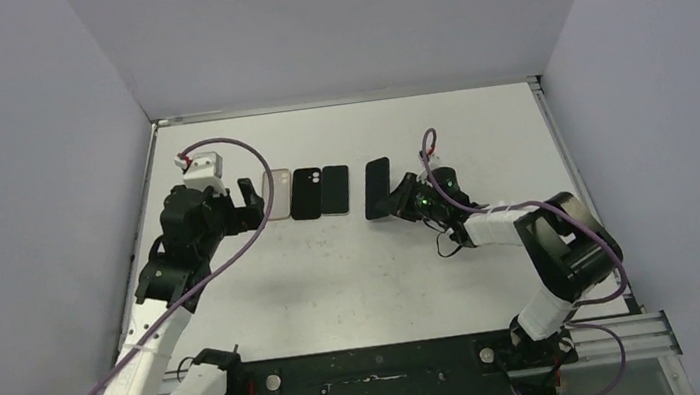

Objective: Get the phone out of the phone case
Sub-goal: Place the phone at the center of the board.

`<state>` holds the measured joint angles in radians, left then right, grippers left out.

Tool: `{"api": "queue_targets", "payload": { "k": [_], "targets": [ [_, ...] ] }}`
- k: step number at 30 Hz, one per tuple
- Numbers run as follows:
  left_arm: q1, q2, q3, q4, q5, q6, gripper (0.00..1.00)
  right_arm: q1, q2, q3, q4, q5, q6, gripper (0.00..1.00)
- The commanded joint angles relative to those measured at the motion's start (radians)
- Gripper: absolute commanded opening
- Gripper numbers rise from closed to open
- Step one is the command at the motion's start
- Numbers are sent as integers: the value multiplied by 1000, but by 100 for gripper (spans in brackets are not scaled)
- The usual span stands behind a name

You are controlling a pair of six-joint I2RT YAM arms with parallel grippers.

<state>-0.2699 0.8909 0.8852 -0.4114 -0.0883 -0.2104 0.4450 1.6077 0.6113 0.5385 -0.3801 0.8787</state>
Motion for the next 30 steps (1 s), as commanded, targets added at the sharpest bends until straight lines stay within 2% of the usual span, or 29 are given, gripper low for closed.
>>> {"api": "queue_targets", "payload": {
  "k": [1,8,14,22,25,30],
  "targets": [
    [-93,-82,3,3,-91,1,97,6,63,123,109,6,29,0],
    [-210,-246,-73,8,-238,28,97,5,213,246,76,5,55,0],
    [-245,-304,-88,26,-256,36,97,3,297,332,39,-24,51,3],
    [-265,-341,-97,34,-263,37,97,3,364,347,99,-130,111,10],
    [-268,-343,-98,35,-259,37,97,-1,378,354,79,-148,111,15],
    [-269,-342,-101,38,-253,40,97,-4,397,358,67,-164,115,34]
  ]
}}
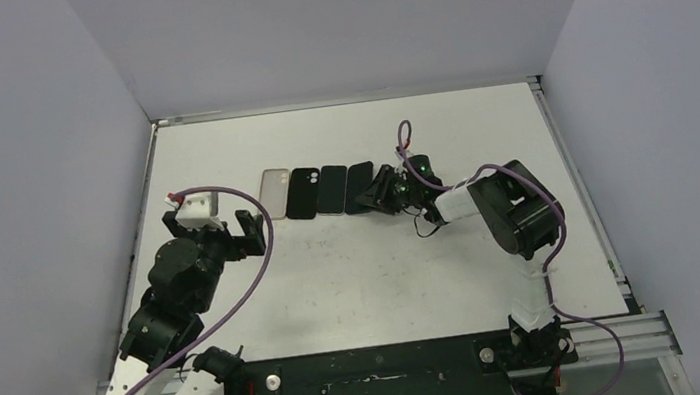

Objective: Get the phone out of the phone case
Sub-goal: Place the phone at the center of the board, then reset both arms

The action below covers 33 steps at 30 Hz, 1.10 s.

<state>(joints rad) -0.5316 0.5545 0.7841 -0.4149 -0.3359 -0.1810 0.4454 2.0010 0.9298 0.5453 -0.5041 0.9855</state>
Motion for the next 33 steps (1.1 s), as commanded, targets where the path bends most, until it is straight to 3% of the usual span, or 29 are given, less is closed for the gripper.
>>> {"api": "queue_targets", "payload": {
  "k": [1,7,12,19,26,33],
  "targets": [
    [-7,-5,0,42,-5,11,97,-4,2,39,51,-36,3,37],
    [-7,-8,-4,45,-6,12,97,-4,-40,56,-107,22,-104,54],
    [-5,-13,-5,47,-14,12,97,-1,-107,59,-284,121,-234,74],
    [-1,-28,-6,46,-26,12,98,6,-243,-6,-376,181,-340,98],
    [-1,-61,25,21,-59,9,97,8,-563,-134,-492,332,-497,100],
    [-1,-121,55,-18,-93,2,97,10,-1067,-259,-656,678,-605,100]
  ]
}}
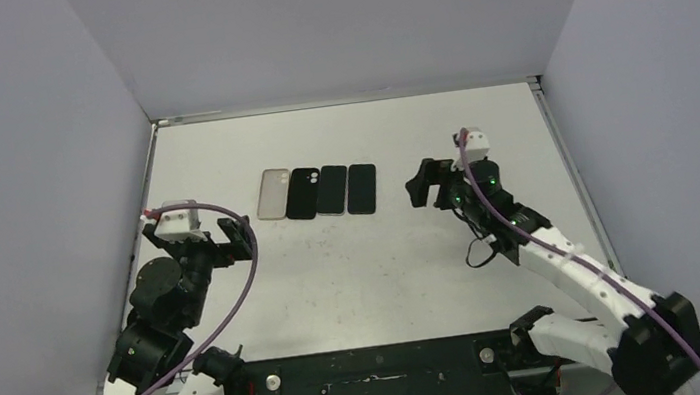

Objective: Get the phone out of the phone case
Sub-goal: Reset both arms

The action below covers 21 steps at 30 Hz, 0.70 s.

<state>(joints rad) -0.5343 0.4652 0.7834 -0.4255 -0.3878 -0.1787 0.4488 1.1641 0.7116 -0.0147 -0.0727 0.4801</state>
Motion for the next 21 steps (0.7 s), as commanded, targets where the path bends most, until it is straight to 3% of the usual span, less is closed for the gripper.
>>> {"api": "queue_targets", "payload": {
  "k": [1,10,21],
  "targets": [
    [1,-40,57,-10,-52,1,97,6,-304,-49,-121,283,-116,100],
    [0,-145,22,29,-135,3,97,5,-763,-40,-310,501,-202,100],
    [-1,-326,-93,81,-215,12,97,5,-991,-134,-307,588,-192,100]
  ]
}}
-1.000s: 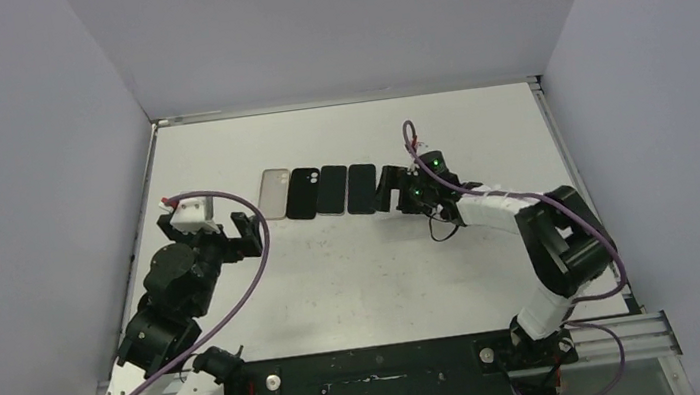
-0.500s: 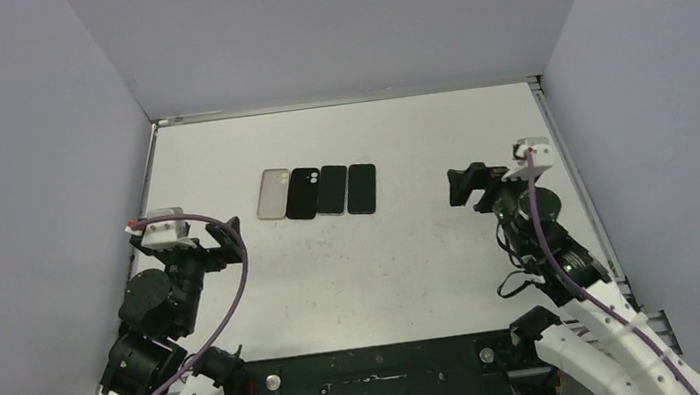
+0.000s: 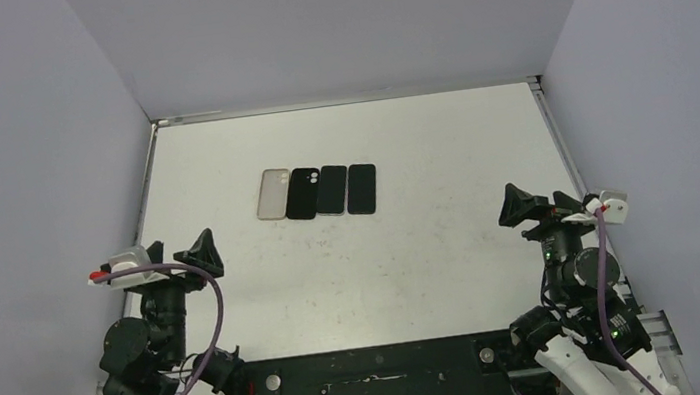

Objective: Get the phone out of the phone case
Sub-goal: Reset both arms

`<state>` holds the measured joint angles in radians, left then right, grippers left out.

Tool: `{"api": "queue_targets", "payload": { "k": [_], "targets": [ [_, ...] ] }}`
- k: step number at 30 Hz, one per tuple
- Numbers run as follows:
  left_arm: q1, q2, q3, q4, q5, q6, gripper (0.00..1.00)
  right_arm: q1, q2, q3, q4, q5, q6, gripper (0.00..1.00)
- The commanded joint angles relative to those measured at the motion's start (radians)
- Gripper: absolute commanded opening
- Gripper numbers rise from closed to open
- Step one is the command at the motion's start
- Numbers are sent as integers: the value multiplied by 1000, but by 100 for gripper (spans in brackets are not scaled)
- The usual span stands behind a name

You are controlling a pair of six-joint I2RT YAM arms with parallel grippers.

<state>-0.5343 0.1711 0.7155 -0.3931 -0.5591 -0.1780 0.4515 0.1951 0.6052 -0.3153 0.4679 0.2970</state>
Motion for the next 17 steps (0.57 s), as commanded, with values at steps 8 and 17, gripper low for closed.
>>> {"api": "queue_targets", "payload": {
  "k": [8,17],
  "targets": [
    [-1,-55,-48,69,-25,13,97,3,-13,-22,-28,53,0,100],
    [0,-55,-54,71,-17,11,97,3,-23,-27,-18,54,2,100]
  ]
}}
